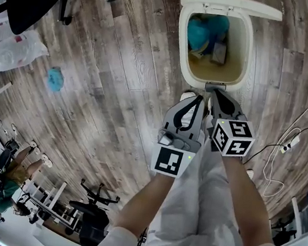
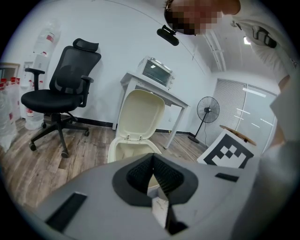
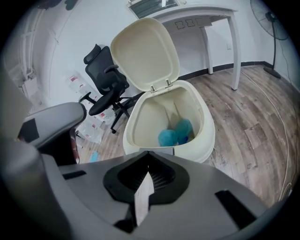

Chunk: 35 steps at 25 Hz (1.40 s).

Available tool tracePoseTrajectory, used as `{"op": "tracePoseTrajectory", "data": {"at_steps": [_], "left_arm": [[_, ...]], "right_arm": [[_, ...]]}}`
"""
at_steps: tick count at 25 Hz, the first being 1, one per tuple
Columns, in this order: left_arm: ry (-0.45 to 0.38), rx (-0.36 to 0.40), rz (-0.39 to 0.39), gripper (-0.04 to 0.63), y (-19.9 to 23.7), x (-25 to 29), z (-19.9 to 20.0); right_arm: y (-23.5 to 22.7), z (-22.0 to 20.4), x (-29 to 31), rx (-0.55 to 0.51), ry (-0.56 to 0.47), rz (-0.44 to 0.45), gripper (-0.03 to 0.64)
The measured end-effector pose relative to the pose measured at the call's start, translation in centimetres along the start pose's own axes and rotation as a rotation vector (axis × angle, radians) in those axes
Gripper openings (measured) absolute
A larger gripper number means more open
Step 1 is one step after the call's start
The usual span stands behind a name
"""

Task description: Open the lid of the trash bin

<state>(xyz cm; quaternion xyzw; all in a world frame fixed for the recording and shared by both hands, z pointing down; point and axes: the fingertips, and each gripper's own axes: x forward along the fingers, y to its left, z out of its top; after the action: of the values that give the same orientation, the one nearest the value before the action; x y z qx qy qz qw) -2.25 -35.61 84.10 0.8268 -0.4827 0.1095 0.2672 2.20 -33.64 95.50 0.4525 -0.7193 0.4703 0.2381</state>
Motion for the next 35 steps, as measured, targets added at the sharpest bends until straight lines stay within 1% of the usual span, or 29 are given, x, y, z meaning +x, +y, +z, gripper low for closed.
{"op": "tracePoseTrajectory", "data": {"at_steps": [4, 8, 13, 18, 25, 28, 31, 33, 35], "left_arm": [[-0.006, 0.009, -0.004, 0.002, -0.2, -0.1, 0.5], [-0.011, 0.020, -0.002, 0.002, -0.3, -0.3, 1.2], [-0.037, 0.036, -0.001, 0.002, -1.0, -0.7, 3.5], [-0.062, 0.051, -0.006, 0.002, -2.3, -2.5, 7.4], [-0.099, 0.055, -0.011, 0.002, -4.4, -6.4, 14.3], [-0.118, 0.071, -0.023, 0.002, -5.5, -7.8, 17.5], [-0.123, 0.093, -0.045, 0.002, -7.1, -9.9, 20.0], [-0.143, 0.125, -0.064, 0.002, -8.1, -11.2, 21.5], [-0.164, 0.136, -0.074, 0.002, -9.0, -12.7, 23.2]], "right_arm": [[-0.1, 0.4, -0.6, 0.011, -0.024, 0.009, 0.016], [0.6, 1.1, -1.9, 0.001, -0.058, 0.028, 0.016], [1.3, 3.1, -4.6, 0.022, -0.114, 0.019, 0.017], [3.1, 6.3, -9.4, 0.011, -0.189, 0.014, 0.016], [6.5, 12.5, -18.0, -0.049, -0.301, -0.004, 0.017], [7.8, 15.4, -21.6, -0.087, -0.349, -0.003, 0.017], [9.4, 16.6, -25.6, -0.135, -0.360, 0.008, 0.017], [9.9, 16.9, -28.3, -0.169, -0.371, 0.003, 0.017], [10.4, 17.2, -31.0, -0.194, -0.378, -0.009, 0.016]]}}
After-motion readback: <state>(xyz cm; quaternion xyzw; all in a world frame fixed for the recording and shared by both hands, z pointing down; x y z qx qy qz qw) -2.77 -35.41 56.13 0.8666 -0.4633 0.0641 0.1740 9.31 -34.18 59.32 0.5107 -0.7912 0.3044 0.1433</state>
